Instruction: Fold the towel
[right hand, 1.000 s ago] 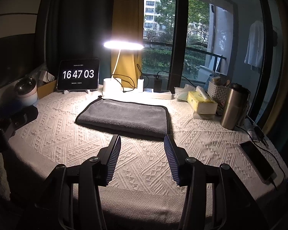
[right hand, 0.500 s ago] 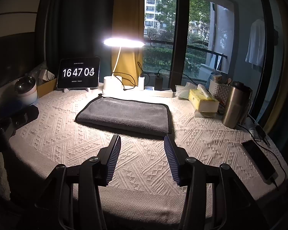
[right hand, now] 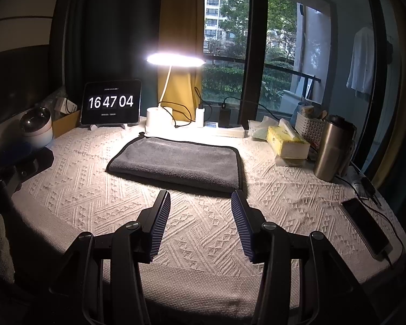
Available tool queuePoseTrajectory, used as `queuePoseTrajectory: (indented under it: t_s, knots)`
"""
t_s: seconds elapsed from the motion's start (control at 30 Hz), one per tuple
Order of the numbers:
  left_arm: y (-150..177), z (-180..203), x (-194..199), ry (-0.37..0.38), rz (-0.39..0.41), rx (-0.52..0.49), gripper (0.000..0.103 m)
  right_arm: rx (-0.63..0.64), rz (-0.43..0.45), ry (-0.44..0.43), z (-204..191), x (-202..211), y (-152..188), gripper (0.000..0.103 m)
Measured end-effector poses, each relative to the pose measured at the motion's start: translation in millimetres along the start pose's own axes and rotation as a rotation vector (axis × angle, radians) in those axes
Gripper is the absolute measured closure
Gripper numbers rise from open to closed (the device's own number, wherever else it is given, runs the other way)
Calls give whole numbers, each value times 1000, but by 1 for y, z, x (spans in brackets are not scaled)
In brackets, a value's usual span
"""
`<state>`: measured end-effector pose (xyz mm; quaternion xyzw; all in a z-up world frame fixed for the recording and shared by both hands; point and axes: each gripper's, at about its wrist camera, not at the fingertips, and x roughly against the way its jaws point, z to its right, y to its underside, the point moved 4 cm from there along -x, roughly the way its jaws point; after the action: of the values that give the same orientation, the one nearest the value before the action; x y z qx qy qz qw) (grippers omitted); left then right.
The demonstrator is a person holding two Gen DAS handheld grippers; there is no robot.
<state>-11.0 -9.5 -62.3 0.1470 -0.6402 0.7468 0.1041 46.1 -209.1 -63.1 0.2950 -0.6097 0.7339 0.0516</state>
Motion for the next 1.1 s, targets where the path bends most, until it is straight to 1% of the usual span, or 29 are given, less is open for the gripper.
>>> queuePoseTrajectory:
  t_s: [1.1]
  knots:
    - [-1, 0, -3, 1, -8, 1, 13, -6, 0, 3, 3, -5, -2, 54]
